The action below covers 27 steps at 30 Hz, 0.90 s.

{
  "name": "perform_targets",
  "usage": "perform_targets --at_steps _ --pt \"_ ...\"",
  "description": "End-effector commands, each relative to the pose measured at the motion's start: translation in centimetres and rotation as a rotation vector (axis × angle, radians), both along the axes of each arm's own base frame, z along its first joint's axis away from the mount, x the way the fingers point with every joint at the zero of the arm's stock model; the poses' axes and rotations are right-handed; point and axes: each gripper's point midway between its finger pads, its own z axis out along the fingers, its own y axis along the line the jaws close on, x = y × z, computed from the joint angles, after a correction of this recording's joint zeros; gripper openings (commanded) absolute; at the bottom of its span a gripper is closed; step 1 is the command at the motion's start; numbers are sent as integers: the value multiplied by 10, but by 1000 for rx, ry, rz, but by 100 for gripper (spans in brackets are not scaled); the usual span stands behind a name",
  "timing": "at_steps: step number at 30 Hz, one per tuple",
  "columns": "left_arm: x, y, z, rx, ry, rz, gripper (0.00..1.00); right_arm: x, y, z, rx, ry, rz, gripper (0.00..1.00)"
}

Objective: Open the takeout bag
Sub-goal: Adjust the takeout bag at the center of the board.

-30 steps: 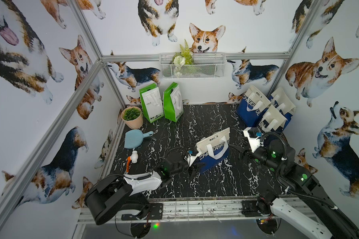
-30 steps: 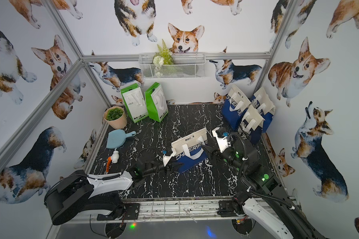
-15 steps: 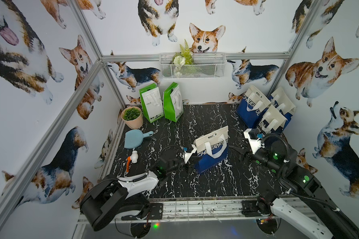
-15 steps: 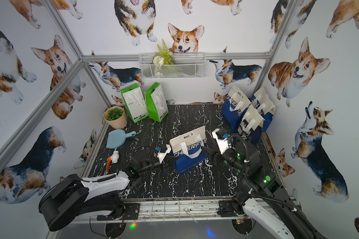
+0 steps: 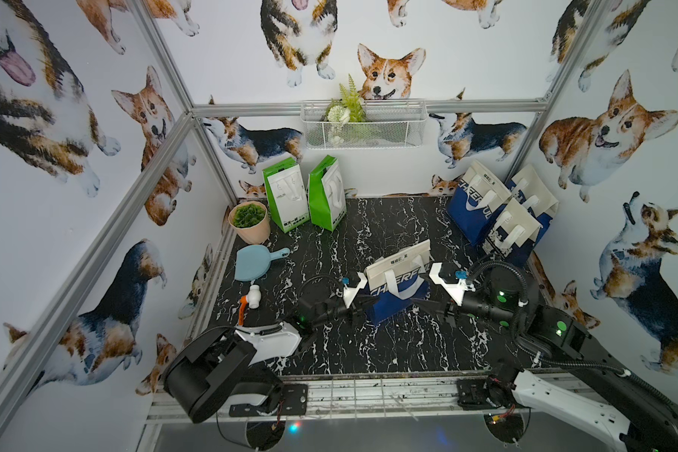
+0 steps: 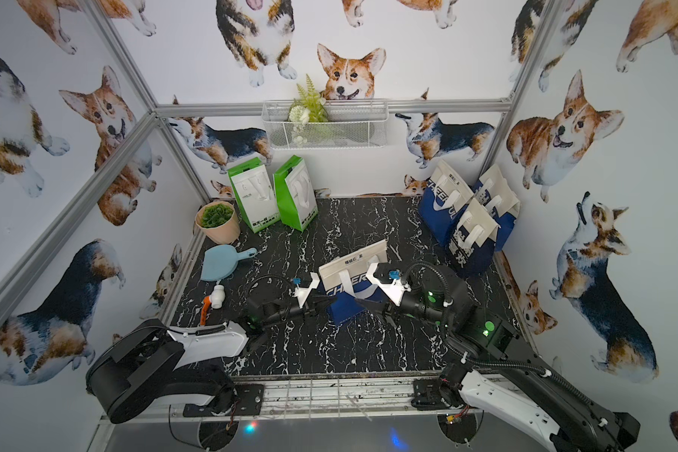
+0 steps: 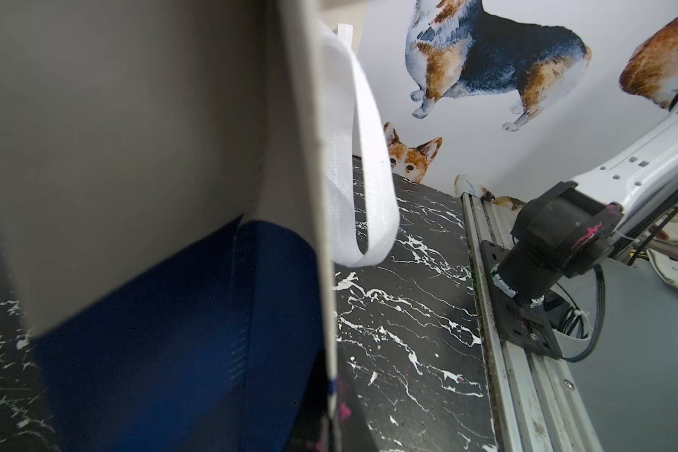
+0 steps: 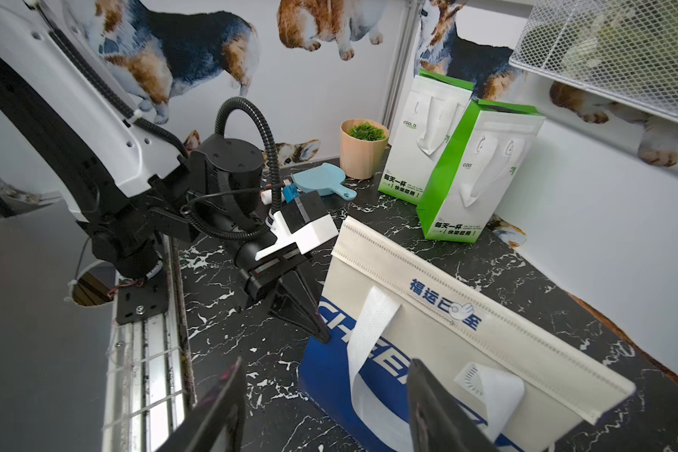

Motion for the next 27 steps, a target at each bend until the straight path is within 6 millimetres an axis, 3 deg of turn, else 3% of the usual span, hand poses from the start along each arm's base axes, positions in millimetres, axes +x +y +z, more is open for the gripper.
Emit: perform_targets --at_steps 1,6,18,27 --pt "-2 -3 25 -73 -65 -25 0 21 13 14 -27 -188 -34 66" --pt "-3 -2 26 -71 -62 -22 0 36 34 2 -103 -327 -35 69" --pt "-2 -4 31 -88 -52 -31 0 43 63 -22 -108 -652 32 76" --pt "-3 -6 33 -96 -42 -39 0 62 82 -27 -137 -804 -35 71"
